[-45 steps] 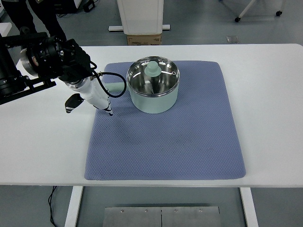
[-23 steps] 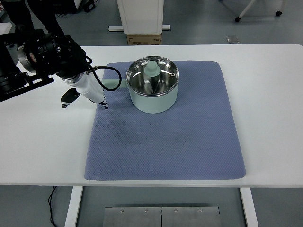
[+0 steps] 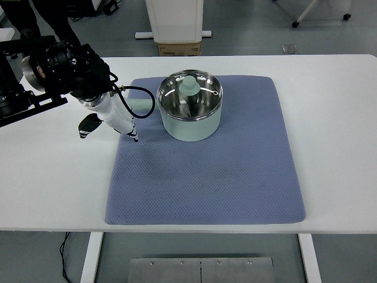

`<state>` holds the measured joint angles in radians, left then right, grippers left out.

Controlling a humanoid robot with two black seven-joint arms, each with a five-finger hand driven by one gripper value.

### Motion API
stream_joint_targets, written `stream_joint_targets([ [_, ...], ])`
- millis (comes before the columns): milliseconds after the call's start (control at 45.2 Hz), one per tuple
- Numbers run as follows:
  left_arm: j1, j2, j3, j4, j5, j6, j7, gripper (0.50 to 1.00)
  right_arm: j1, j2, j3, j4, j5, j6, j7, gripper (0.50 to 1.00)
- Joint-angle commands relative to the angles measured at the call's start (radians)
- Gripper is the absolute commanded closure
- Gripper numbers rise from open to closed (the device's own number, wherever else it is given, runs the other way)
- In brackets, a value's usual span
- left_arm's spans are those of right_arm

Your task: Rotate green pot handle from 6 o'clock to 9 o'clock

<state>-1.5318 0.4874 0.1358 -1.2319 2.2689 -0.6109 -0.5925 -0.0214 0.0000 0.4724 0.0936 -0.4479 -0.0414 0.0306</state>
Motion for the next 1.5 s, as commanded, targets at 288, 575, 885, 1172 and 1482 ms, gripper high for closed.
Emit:
stream_joint_targets([
  [288, -0.004, 0.023, -0.067, -0.202, 0.000, 0.000, -0.018, 0.500, 0.000, 0.000, 0.000, 0.000, 0.000, 0.000, 0.000, 0.500],
  [575, 0.073, -0.004, -0.208, -0.186, -0.296, 0.000, 0.043, 0.500, 0.000, 0.000, 0.000, 0.000, 0.000, 0.000, 0.000, 0.500],
  [885, 0.082, -0.012, -0.295, -0.071, -0.814, 0.000, 0.075, 0.500, 0.000, 0.000, 0.000, 0.000, 0.000, 0.000, 0.000, 0.500],
  [1172, 0.128, -0.024, -0.294, 0.172, -1.249, 0.026, 0.074, 0.500, 0.000, 0.000, 0.000, 0.000, 0.000, 0.000, 0.000, 0.500],
  [1482, 0.211, 0.014, -0.295, 0.232, -1.636, 0.060, 0.074, 0.500, 0.000, 0.000, 0.000, 0.000, 0.000, 0.000, 0.000, 0.500],
])
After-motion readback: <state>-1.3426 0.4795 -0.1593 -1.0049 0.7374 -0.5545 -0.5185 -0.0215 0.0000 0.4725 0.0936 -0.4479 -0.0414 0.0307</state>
